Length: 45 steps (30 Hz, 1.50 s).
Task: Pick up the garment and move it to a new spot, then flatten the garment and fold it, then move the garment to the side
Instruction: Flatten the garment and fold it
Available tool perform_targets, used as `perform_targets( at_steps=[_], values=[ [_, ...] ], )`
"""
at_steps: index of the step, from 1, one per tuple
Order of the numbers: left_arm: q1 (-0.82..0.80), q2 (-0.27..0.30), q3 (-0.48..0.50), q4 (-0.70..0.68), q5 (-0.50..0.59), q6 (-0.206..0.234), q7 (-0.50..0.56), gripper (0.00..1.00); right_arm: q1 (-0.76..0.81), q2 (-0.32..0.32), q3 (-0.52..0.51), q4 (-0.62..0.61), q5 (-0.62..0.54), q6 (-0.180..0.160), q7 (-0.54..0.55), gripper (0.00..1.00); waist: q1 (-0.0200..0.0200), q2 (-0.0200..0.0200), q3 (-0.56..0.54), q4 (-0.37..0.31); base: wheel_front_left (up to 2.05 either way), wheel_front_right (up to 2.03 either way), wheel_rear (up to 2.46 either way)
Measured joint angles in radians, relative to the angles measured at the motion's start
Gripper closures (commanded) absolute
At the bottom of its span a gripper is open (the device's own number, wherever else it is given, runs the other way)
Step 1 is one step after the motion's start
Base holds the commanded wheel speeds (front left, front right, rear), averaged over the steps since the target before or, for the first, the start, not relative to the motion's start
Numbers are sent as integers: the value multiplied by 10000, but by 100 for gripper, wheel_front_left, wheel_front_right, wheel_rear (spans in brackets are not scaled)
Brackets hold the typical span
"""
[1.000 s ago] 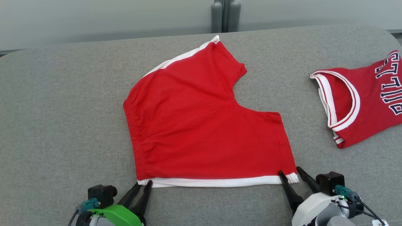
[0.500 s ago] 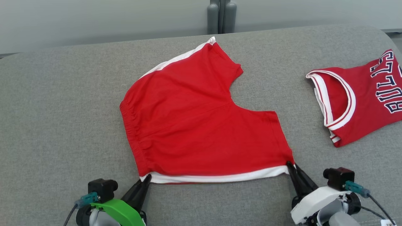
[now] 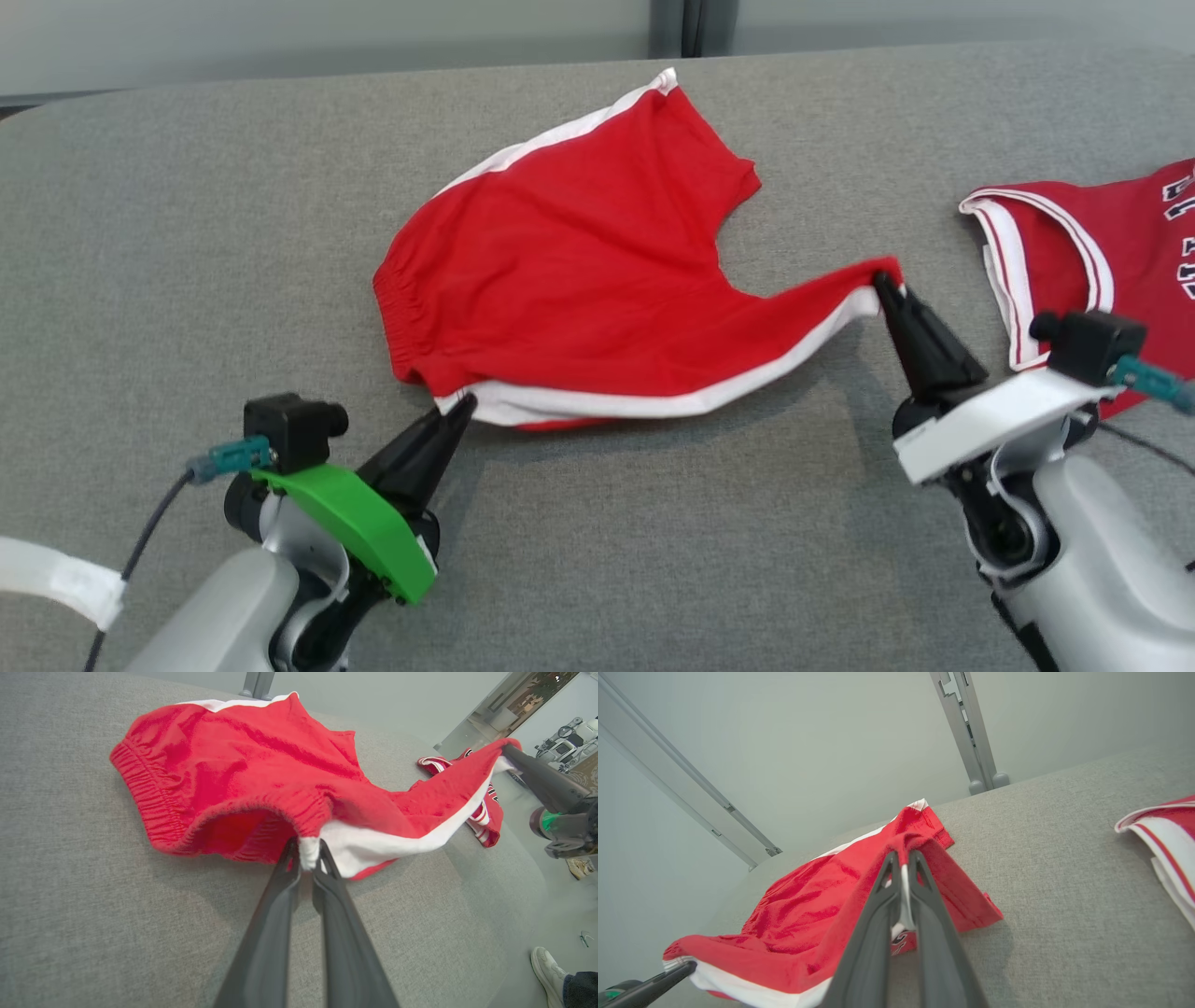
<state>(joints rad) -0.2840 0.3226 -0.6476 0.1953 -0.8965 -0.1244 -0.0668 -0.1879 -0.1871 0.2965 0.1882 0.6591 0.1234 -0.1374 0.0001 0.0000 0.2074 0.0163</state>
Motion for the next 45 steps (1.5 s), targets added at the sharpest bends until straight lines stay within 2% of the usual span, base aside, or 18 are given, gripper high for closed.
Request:
perform_targets(
  at_steps=[4, 10, 15, 26, 36, 38, 39, 41, 42, 43, 45],
  values=[
    [-787, 163, 96, -431, -280, 0, 731, 100, -1138, -374, -244, -217, 286, -2, 777, 100, 0, 0, 395, 250, 0, 0, 0],
    [-1754, 71, 780, -462, -1237, 15, 1691, 100, -2643, -842, -752, 100, 489, -2, 1912, 100, 1, 0, 1099, 698, 0, 0, 0],
    [-2657, 54, 1022, -382, -1511, 219, 2322, 100, -3899, -855, -846, 428, 633, -119, 2583, 100, 1, 0, 1757, 1081, 0, 0, 0],
    [-4064, -656, 1032, 297, -1685, 464, 2922, 100, -5570, -915, -744, 1275, 274, -374, 3043, 100, 1, 0, 3028, 1807, 0, 0, 0],
    [-4816, -1020, 1034, 1195, -1685, 640, 3139, 100, -6368, -757, -629, 2286, 79, -474, 3057, 100, 0, 0, 3468, 2295, 0, 0, 0],
    [-4930, -1051, 1066, 1352, -1685, 662, 3139, 100, -6555, -671, -623, 2456, 12, -577, 3053, 100, 0, 0, 3501, 2339, 0, 0, 0],
    [-4992, -1101, 1068, 1461, -1684, 732, 3139, 98, -6645, -663, -627, 2522, -23, -637, 3016, 80, 0, 0, 3513, 2357, 0, 0, 0],
    [-5095, -1206, 1101, 1605, -1678, 815, 3118, 60, -6819, -665, -688, 2608, -119, -727, 2796, 44, 0, 0, 3535, 2393, 0, 0, 0],
    [-5161, -1256, 1133, 1649, -1678, 815, 3091, 11, -6911, -671, -690, 2685, -171, -731, 2777, 0, 0, 0, 3546, 2411, 0, 0, 0],
    [-5230, -1319, 1189, 1693, -1680, 813, 3003, 0, -6972, -677, -686, 2767, -222, -744, 2759, 0, 0, 0, 3556, 2429, 0, 0, 0],
    [-5379, -1442, 1260, 1835, -1676, 821, 2888, 0, -7046, -673, -692, 2922, -407, -863, 2569, 0, 0, 0, 3582, 2458, 0, 0, 0]
  ],
)
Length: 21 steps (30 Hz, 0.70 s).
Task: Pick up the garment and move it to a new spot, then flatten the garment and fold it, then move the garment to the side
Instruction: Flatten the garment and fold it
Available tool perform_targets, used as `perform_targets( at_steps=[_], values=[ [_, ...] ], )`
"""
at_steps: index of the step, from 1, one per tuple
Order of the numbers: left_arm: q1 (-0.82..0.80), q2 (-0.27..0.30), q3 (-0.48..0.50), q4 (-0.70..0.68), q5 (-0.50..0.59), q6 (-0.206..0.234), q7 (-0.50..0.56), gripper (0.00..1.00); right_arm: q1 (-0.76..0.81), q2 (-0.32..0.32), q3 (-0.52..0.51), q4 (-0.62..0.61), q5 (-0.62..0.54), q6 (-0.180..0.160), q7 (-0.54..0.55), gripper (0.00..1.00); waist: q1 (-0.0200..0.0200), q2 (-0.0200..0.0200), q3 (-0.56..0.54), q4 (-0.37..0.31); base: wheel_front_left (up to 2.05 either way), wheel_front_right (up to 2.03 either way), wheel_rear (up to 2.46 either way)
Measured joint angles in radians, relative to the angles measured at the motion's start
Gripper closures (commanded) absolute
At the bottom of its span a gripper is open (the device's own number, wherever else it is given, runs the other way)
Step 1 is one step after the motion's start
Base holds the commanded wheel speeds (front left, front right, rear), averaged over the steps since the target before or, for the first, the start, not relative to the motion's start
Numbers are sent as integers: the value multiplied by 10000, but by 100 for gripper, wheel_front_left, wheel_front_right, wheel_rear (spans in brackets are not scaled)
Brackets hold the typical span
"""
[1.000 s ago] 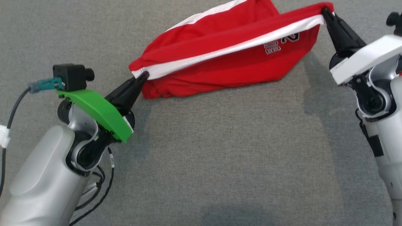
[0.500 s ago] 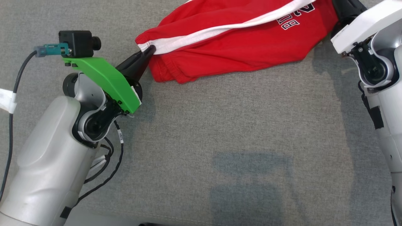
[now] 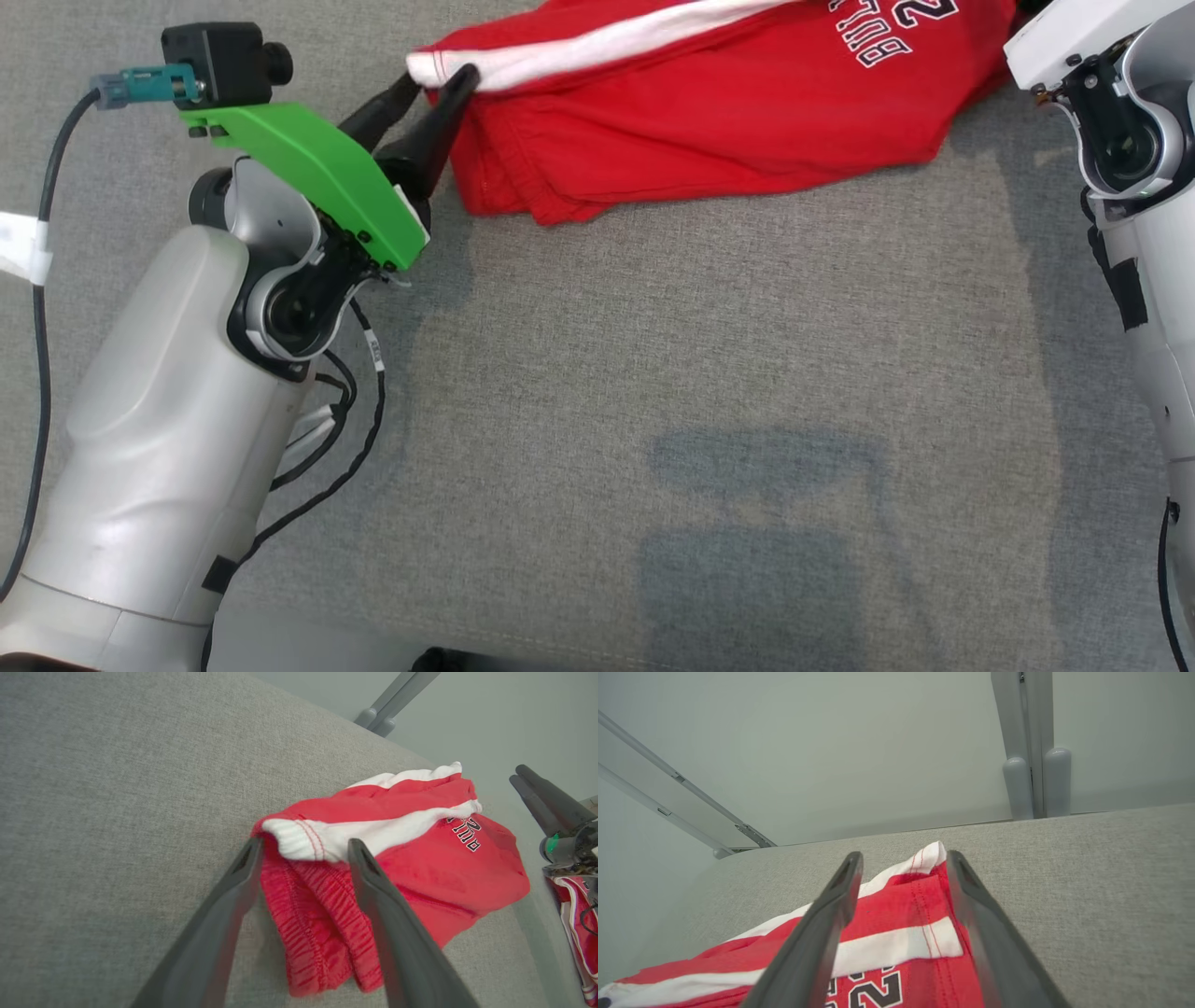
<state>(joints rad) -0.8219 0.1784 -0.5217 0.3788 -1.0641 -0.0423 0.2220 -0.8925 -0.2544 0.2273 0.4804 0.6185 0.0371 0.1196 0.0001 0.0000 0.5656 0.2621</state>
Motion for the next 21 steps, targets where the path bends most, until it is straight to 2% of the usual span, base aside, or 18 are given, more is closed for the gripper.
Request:
perform_targets(
  at_steps=[3, 7, 11, 14, 17, 21],
  values=[
    [-103, -63, 50, 86, 75, 0, -259, 0, -43, 6, -4, 128, -113, -117, -251, 0, 0, 0, 49, 29, 0, 0, 0],
    [-223, -59, 148, 326, 272, 77, -616, 0, -145, -29, 50, 171, -295, -79, -654, 0, 0, 0, 122, 42, 0, 0, 0],
    [-237, 12, 259, 380, 522, 111, -1005, 0, -371, -284, 238, 10, -639, 178, -961, 0, 0, 0, 212, 34, 0, 0, 0],
    [-237, 8, 291, 376, 600, 111, -1220, 0, -365, -823, 546, -15, -1126, 288, -1055, 0, 0, 0, 234, 31, 0, 0, 0],
    [-236, -21, 334, 291, 690, 111, -1584, 0, -286, -1333, 719, 6, -1344, 428, -976, 0, -1, 0, 294, 50, 0, 0, 0],
    [-195, -61, 405, 75, 711, 67, -1946, 0, 226, -1480, 1216, 127, -1335, 667, -447, 0, -1, 0, 337, 52, 0, 0, 0]
  ],
)
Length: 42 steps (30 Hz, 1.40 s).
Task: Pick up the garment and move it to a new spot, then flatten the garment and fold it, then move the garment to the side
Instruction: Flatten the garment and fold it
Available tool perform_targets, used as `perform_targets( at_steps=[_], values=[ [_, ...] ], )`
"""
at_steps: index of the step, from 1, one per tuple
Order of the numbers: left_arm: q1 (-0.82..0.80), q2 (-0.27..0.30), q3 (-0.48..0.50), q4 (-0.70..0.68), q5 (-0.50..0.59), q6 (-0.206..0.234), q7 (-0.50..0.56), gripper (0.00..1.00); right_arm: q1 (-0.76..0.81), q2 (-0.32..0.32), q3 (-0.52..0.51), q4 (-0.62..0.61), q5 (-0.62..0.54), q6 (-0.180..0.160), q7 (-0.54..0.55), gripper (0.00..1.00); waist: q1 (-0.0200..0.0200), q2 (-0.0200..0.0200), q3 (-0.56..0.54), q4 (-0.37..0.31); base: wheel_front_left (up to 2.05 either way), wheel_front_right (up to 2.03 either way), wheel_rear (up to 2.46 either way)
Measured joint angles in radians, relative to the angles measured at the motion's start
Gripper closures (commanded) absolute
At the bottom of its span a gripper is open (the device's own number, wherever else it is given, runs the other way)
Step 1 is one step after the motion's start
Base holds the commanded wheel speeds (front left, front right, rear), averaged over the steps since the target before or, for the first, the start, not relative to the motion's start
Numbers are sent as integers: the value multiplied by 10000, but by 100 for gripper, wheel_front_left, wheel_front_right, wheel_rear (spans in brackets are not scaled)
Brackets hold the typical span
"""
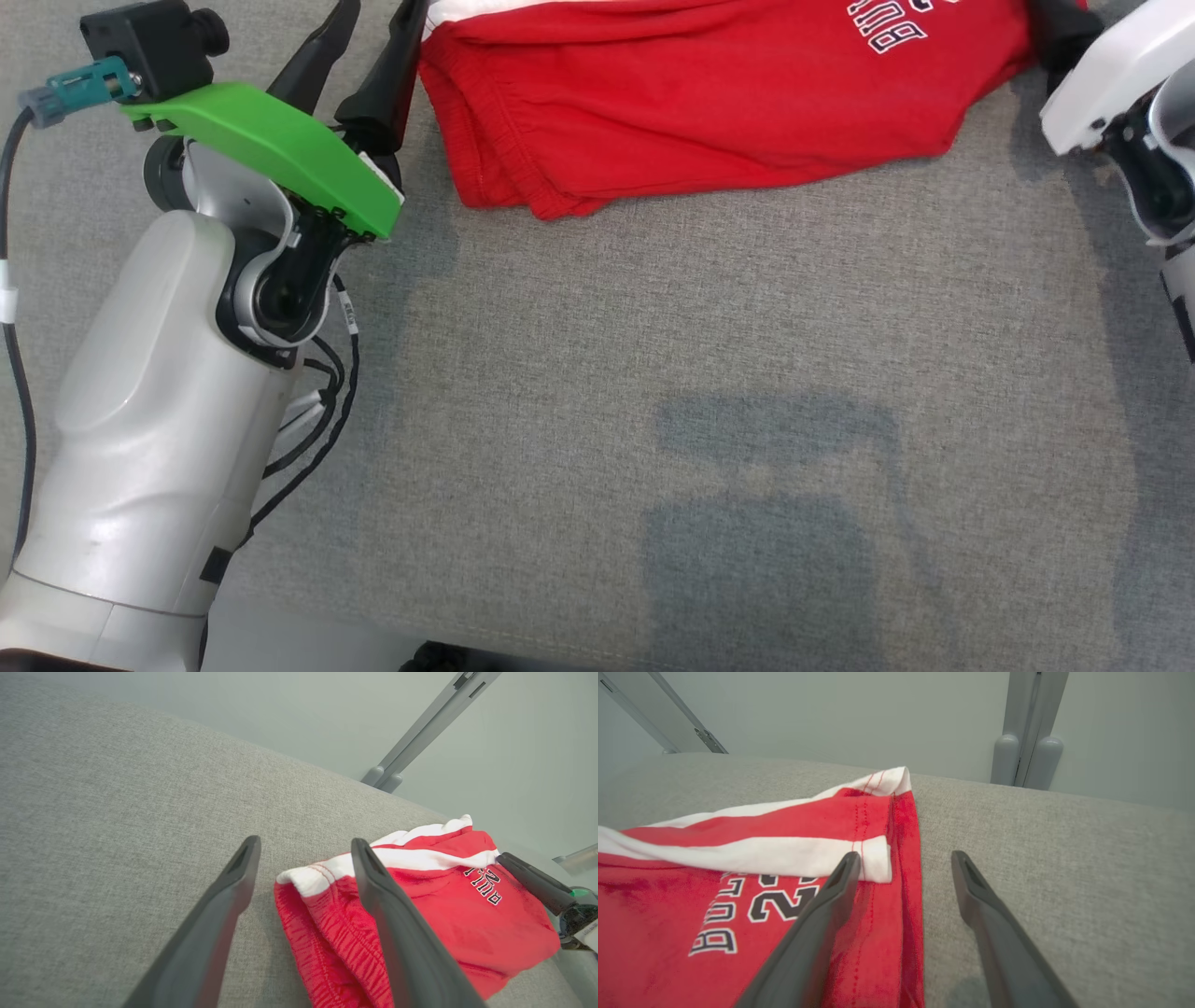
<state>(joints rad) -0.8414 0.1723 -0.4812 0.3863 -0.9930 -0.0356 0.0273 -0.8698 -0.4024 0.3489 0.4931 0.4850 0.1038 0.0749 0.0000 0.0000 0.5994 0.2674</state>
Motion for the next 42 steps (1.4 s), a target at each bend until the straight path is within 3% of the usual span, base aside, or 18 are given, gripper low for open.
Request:
perform_targets(
  at_steps=[18, 30, 36, 37, 38, 39, 42],
  values=[
    [800, -299, -297, -435, 119, -268, -823, 0, 771, -305, 320, -161, 1189, 190, 1244, 0, -1, 0, -319, 269, 0, 0, 0],
    [1260, -176, -686, -474, 458, -272, -909, 0, 709, -1308, 947, -111, 508, 192, 3016, 0, -1, 0, -815, 491, 0, 0, 0],
    [1446, -238, -688, -575, 456, -272, -951, 0, 559, -1243, 1026, 82, 629, 94, 3806, 0, -1, 0, -922, 728, 0, 0, 0],
    [1475, -238, -688, -571, 456, -272, -993, 0, 556, -1181, 1024, 117, 681, 94, 3862, 35, -1, 0, -936, 765, 0, 0, 0],
    [1503, -230, -665, -579, 456, -267, -1001, 0, 546, -1093, 1009, 142, 792, 92, 3950, 80, -1, 0, -956, 792, 0, 0, 0],
    [1529, -226, -648, -591, 456, -265, -1003, 0, 545, -978, 972, 150, 922, 92, 4025, 100, -1, 0, -976, 810, 0, 0, 0],
    [1647, -215, -619, -594, 456, -263, -1108, 0, 613, -522, 719, 230, 1547, 94, 4063, 100, 0, 0, -1035, 821, 0, 0, 0]
  ],
)
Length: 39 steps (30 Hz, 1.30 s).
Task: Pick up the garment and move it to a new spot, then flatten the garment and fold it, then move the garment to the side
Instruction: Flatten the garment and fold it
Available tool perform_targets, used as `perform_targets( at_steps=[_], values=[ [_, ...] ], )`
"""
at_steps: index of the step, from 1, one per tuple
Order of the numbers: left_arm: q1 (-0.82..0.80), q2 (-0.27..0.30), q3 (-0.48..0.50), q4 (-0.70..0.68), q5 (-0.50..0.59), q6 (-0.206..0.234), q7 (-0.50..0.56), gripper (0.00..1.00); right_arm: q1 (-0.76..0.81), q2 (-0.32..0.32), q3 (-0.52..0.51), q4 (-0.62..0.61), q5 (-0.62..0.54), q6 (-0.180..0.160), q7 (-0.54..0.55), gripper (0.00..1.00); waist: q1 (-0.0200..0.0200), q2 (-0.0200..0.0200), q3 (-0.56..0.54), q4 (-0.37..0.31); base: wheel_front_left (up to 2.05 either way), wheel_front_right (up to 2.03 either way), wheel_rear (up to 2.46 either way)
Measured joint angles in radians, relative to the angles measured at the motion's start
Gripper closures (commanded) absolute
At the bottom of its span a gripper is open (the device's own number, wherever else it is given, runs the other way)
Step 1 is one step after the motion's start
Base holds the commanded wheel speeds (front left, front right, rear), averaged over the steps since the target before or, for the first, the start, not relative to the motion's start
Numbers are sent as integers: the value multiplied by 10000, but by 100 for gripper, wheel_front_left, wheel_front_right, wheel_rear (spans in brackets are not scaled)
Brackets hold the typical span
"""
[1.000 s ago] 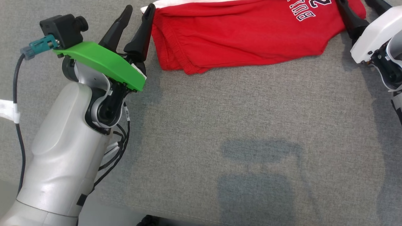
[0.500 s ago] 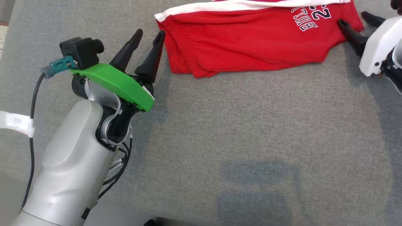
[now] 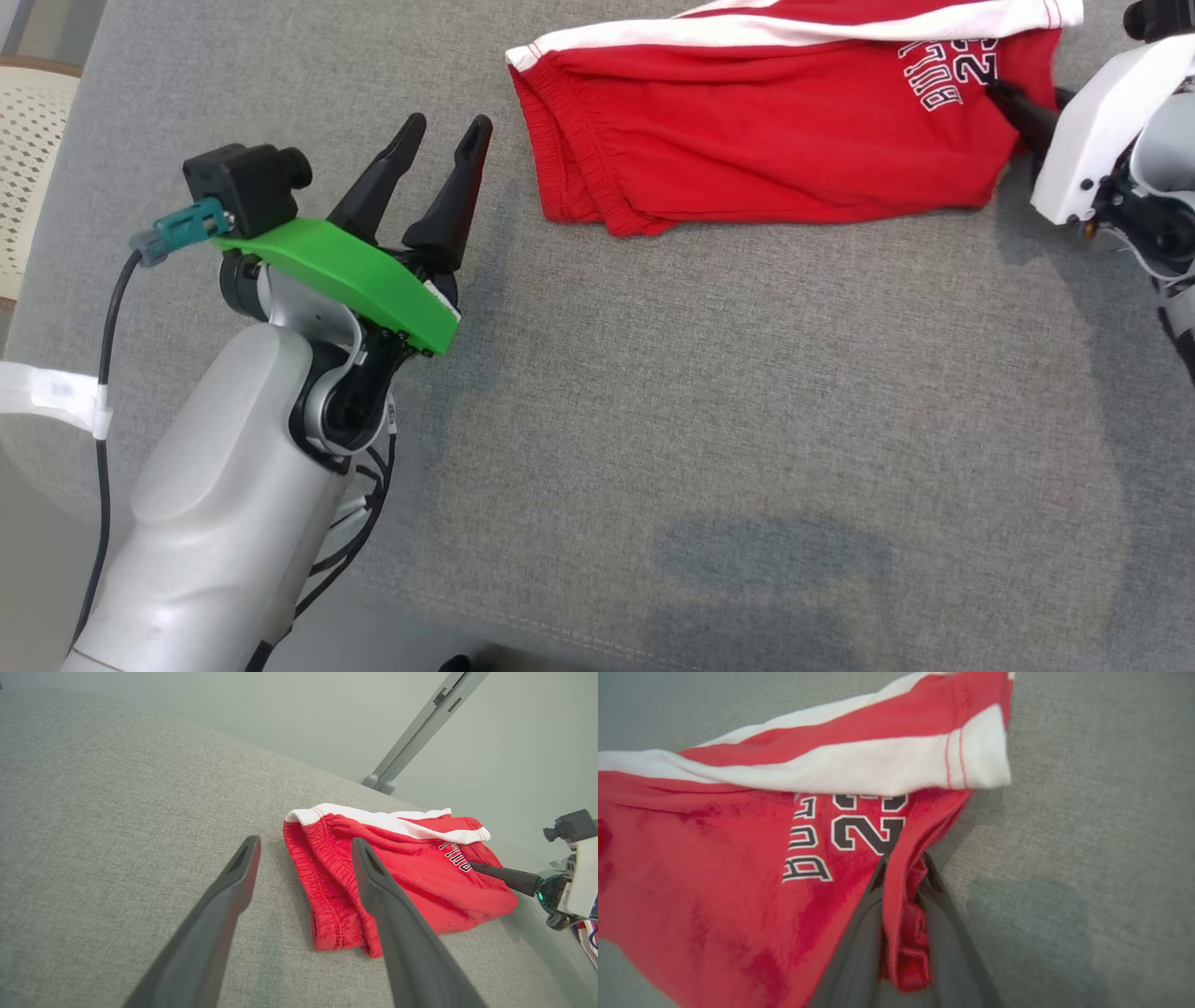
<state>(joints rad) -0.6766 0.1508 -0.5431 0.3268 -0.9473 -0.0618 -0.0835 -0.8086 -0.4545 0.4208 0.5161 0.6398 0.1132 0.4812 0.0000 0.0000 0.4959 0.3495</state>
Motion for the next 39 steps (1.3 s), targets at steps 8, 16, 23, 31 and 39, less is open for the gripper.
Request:
perform_targets(
  at_steps=[8, 16, 23, 31, 39],
  values=[
    [610, 267, 255, 299, -81, 4, -232, 0, 970, 1181, -1498, -280, 2451, 4, -278, 100, 0, 0, -396, -221, 0, 0, 0],
    [1700, 1131, 251, 556, 75, 25, -456, 0, 2230, 1304, -1793, -1093, 3266, 8, -422, 100, 0, 0, -1110, -709, 0, 0, 0],
    [3084, 1624, 508, 514, 186, 355, -635, 0, 4296, 1126, -2746, -1244, 3963, 4, -930, 100, 0, 0, -1973, -1204, 0, 0, 0],
    [4411, 2094, 679, -81, -134, 771, -608, 0, 6520, 1018, -3289, -1218, 4335, -261, -1292, 100, 0, 0, -3065, -1677, 0, 0, 0],
    [4933, 2090, 616, -963, -311, 1070, -533, 0, 6968, 1164, -3035, -1298, 3754, -313, -2075, 100, 0, 0, -3614, -2378, 0, 0, 0]
  ],
)
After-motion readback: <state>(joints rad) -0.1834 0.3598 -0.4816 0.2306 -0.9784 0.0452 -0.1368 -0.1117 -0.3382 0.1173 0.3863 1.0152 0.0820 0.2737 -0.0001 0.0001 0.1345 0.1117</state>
